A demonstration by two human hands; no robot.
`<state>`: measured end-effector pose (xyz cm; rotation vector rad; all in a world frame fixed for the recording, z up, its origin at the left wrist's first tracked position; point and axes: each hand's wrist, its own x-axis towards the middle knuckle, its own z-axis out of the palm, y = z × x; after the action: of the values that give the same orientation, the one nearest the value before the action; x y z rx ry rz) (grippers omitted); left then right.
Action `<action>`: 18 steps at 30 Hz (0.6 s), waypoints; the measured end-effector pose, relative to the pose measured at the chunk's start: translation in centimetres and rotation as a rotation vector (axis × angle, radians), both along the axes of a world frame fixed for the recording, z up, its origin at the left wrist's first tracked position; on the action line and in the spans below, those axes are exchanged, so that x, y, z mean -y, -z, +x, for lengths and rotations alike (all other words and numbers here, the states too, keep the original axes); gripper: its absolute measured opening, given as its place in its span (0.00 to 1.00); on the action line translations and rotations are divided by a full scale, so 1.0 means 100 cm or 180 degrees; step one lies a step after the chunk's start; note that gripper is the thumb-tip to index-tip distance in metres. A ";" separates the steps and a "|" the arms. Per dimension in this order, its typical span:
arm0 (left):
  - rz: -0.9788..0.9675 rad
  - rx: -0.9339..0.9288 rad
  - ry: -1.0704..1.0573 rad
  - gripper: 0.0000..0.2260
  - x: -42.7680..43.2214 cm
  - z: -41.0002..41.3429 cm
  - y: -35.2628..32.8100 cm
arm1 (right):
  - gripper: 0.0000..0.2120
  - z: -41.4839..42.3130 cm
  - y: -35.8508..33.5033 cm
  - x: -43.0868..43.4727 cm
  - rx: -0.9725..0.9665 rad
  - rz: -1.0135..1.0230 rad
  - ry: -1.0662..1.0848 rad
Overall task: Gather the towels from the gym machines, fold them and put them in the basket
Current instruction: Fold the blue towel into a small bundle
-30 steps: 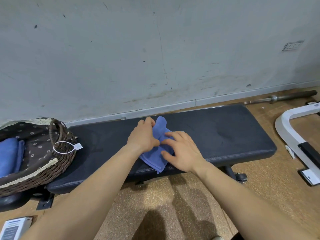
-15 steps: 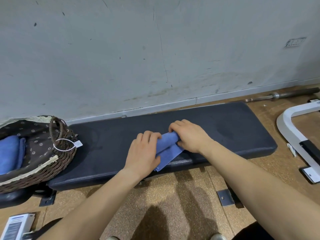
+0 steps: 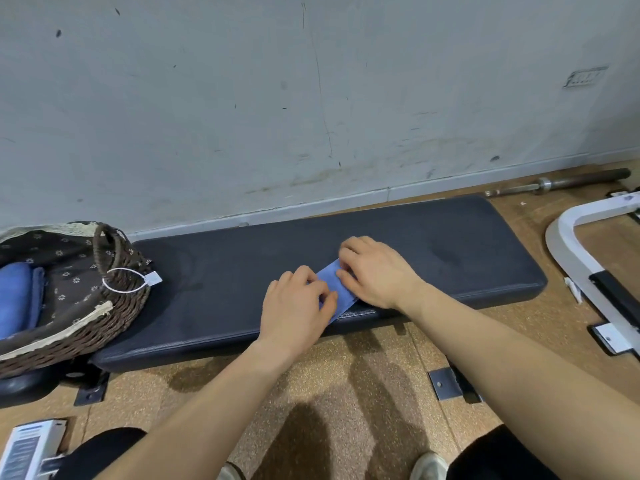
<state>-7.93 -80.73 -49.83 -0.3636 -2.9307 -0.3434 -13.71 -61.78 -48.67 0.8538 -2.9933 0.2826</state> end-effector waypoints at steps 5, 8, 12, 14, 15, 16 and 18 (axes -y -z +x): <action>0.0078 0.0050 -0.0586 0.12 -0.021 -0.003 0.004 | 0.24 -0.006 0.019 -0.003 0.0308 0.0324 -0.0172; -0.0077 -0.0067 -0.0269 0.22 -0.025 0.007 0.024 | 0.27 -0.009 0.026 -0.015 0.0444 0.0374 -0.0215; -0.0240 0.0357 -0.0312 0.28 -0.023 0.008 0.043 | 0.27 -0.008 0.037 -0.016 0.0436 0.0304 -0.0207; -0.0279 0.0393 -0.0321 0.29 -0.024 0.005 0.047 | 0.26 -0.009 0.039 -0.016 0.0423 0.0275 -0.0169; -0.0311 0.0391 -0.0313 0.30 -0.024 0.005 0.047 | 0.26 -0.009 0.039 -0.016 0.0422 0.0293 -0.0163; -0.0355 0.0420 -0.0296 0.30 -0.024 0.004 0.046 | 0.26 -0.008 0.038 -0.016 0.0423 0.0339 -0.0157; -0.0391 0.0527 -0.0247 0.30 -0.023 0.005 0.040 | 0.26 -0.007 0.035 -0.014 0.0430 0.0489 -0.0146</action>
<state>-7.41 -78.42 -53.83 -0.2476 -3.1270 -0.1917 -14.41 -60.39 -52.12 0.9538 -3.1580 0.1160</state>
